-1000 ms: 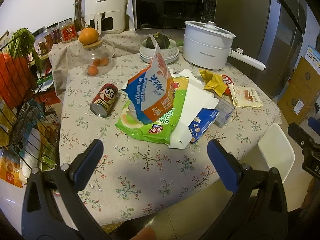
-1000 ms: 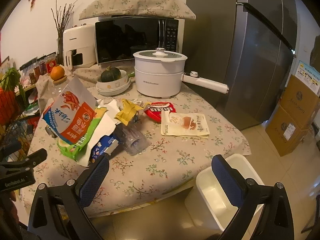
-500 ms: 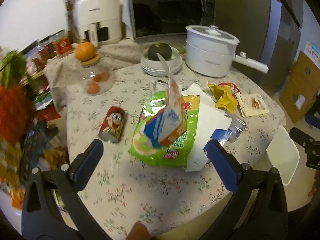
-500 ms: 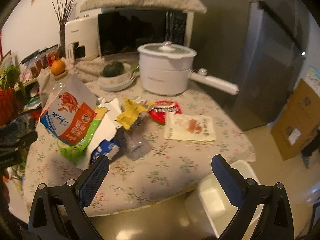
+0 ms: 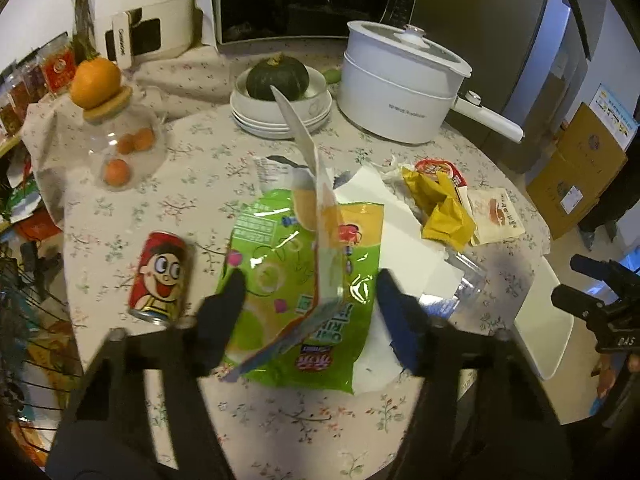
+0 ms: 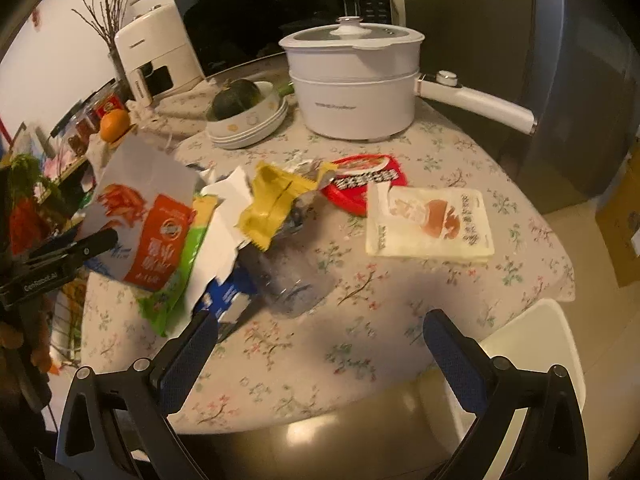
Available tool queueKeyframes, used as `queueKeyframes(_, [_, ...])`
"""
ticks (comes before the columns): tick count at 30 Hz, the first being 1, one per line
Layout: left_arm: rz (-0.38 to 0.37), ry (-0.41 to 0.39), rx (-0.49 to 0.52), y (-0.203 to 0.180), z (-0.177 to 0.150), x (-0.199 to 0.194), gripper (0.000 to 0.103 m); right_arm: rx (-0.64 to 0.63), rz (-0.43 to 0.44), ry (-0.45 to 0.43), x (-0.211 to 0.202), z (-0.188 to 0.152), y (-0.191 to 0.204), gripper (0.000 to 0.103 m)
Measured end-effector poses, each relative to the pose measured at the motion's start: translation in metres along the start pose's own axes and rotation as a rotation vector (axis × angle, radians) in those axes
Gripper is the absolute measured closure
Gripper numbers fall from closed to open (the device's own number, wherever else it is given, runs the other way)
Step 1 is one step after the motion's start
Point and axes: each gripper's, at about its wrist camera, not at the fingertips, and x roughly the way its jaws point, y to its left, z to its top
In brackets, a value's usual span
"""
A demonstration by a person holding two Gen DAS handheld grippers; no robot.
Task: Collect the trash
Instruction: 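Grasp the white-and-orange milk carton with the left gripper while the right gripper grasps the green onion-rings bag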
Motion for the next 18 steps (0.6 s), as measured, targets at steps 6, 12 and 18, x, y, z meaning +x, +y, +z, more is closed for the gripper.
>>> queueKeyframes(6, [-0.021,-0.028,-0.03,0.001,0.003,-0.004,0.097,0.04,-0.023,0.022,0.014,0.006,-0.019,0.0])
queueKeyframes(12, [-0.067,-0.142,-0.074,0.009,0.003,-0.042,0.098,0.047,0.019,0.018,0.017,0.009,-0.013,0.0])
queueKeyframes(18, [-0.069,-0.218,-0.104,0.027,-0.008,-0.075,0.099,0.069,0.132,0.014,0.023,0.017,0.015,0.001])
